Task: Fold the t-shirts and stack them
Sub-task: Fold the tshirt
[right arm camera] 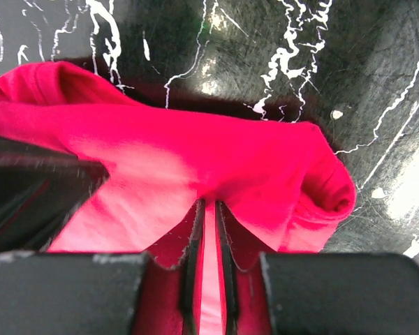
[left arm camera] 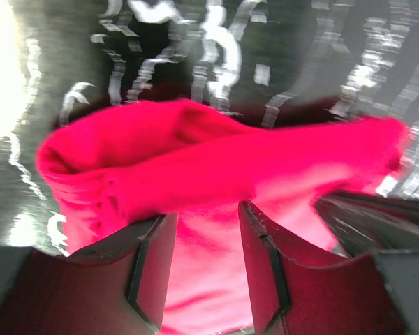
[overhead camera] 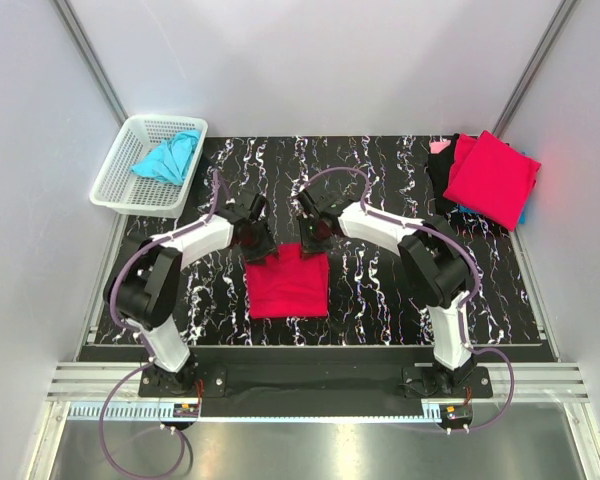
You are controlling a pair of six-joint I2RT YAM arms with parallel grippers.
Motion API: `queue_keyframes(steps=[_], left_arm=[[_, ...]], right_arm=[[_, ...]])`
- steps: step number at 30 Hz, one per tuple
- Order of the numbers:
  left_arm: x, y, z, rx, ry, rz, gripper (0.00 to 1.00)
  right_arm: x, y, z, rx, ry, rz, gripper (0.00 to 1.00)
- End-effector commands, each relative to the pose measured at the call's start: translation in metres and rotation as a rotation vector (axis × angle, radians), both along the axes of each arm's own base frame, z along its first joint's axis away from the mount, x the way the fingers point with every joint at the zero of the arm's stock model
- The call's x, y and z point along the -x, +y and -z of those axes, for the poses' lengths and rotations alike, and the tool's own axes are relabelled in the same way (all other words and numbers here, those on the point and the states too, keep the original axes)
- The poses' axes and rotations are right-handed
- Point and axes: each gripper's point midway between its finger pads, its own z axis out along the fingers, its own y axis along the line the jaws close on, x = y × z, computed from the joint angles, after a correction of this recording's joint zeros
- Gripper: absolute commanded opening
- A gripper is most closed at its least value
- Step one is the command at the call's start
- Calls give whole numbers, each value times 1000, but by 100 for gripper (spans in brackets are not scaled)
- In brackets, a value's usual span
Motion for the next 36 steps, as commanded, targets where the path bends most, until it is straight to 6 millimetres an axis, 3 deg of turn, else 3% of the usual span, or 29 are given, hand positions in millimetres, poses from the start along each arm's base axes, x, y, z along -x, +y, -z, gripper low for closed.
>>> queue_keyframes(steps=[1,7,16,23,27,31,36], left_arm=[[-14,24,9,-143,-25,-41,46],[-22,38,24,-230,0,-72,47],[-44,46,12,-258,-25,-92,50],[-49,58,-1,-267,-49,-100,51],[-49,77,-1,-302,-37,-113,52],[-43,96,4,-335,-1,-139,52],[-44,113,-31,-343,-81,-221,52]], right_arm=[[-14,4,-6,-12,-43,-8,17],[-9,-7,12,27,-18,3,17],[-14,-41,35,85,18,68,16],[-20,-50,41,95,27,99,16],[-18,-52,43,98,34,102,15],[-21,-52,29,81,3,99,16],[-22,-69,15,105,-43,149,29]])
